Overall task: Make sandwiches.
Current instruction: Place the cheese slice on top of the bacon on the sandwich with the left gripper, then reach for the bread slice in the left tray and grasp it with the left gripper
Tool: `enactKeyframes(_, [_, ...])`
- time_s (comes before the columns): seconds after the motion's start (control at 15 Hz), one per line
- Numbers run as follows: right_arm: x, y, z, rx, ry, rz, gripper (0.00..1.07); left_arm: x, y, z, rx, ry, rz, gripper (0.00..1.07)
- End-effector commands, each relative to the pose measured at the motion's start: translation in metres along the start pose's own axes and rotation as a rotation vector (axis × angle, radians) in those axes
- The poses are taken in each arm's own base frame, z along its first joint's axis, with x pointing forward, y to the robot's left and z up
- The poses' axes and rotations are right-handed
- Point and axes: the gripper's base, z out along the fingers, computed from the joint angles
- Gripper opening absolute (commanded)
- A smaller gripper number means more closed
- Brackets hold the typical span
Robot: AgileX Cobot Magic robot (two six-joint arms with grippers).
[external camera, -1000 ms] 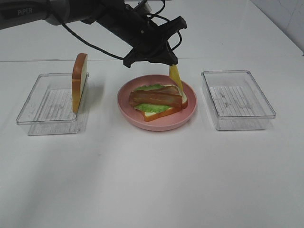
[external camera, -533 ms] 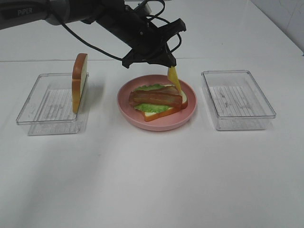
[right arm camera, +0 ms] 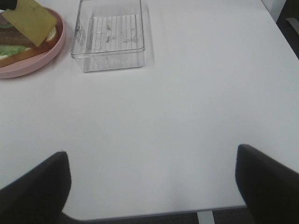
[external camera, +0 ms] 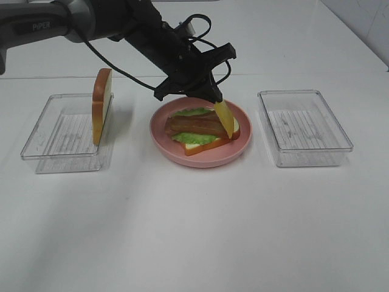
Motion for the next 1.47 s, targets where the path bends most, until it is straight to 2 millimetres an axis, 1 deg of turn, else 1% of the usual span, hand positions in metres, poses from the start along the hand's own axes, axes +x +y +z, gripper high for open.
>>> enactKeyframes(0.07, [0.003, 0.0, -0.003, 0.0, -0.039, -0.001, 0.92, 0.004, 0.003, -0.001, -0.072, 0.036, 0.009, 0.0])
enactKeyframes(0.13, [0.003, 0.0, -0.003, 0.0, -0.039, -0.001, 0.92, 0.007, 0.009, -0.001, -0.136, 0.06, 0.006, 0.0])
enactKeyframes(0.33, [0.003, 0.0, -0.003, 0.0, -0.039, -0.001, 0.92, 0.008, 0.017, -0.003, -0.221, 0.08, 0.027, 0.0])
enactKeyframes(0.6, [0.003, 0.0, -0.003, 0.0, -0.039, -0.001, 0.92, 0.008, 0.02, -0.003, -0.252, 0.079, 0.05, 0.0])
enactKeyframes(0.67, [0.003, 0.0, -0.003, 0.0, -0.039, -0.001, 0.92, 0.008, 0.023, 0.0, -0.264, 0.083, 0.051, 0.07])
enactKeyframes(0.73, [0.003, 0.0, -0.003, 0.0, -0.039, -0.001, 0.92, 0.009, 0.024, 0.001, -0.268, 0.087, 0.049, 0.21])
enactKeyframes(0.8, [0.003, 0.0, -0.003, 0.0, -0.039, -0.001, 0.92, 0.009, 0.025, 0.001, -0.274, 0.086, 0.054, 0.44])
enactKeyframes(0.87, [0.003, 0.0, -0.003, 0.0, -0.039, -0.001, 0.92, 0.009, 0.025, 0.001, -0.274, 0.086, 0.054, 0.56])
enactKeyframes(0.93, [0.003, 0.0, -0.003, 0.0, -0.039, -0.001, 0.92, 0.009, 0.025, 0.001, -0.274, 0.086, 0.055, 0.77])
enactKeyframes(1.0, [0.003, 0.0, -0.003, 0.0, -0.039, -0.001, 0.92, 0.009, 0.024, 0.0, -0.274, 0.095, 0.052, 0.94])
enactKeyframes(1.07, [0.003, 0.0, -0.003, 0.0, -0.039, -0.001, 0.92, 0.009, 0.021, -0.004, -0.271, 0.094, 0.055, 0.96])
enactKeyframes(1.13, [0.003, 0.0, -0.003, 0.0, -0.039, -0.001, 0.92, 0.008, 0.017, -0.009, -0.267, 0.091, 0.059, 0.96])
enactKeyframes(1.33, [0.003, 0.0, -0.003, 0.0, -0.039, -0.001, 0.92, 0.005, -0.001, -0.033, -0.252, 0.076, 0.101, 0.96])
enactKeyframes(1.4, [0.003, 0.0, -0.003, 0.0, -0.039, -0.001, 0.92, 0.001, -0.022, -0.061, -0.247, 0.068, 0.151, 0.96])
enactKeyframes(1.47, [0.003, 0.0, -0.003, 0.0, -0.039, -0.001, 0.92, -0.001, -0.027, -0.068, -0.25, 0.067, 0.165, 0.96])
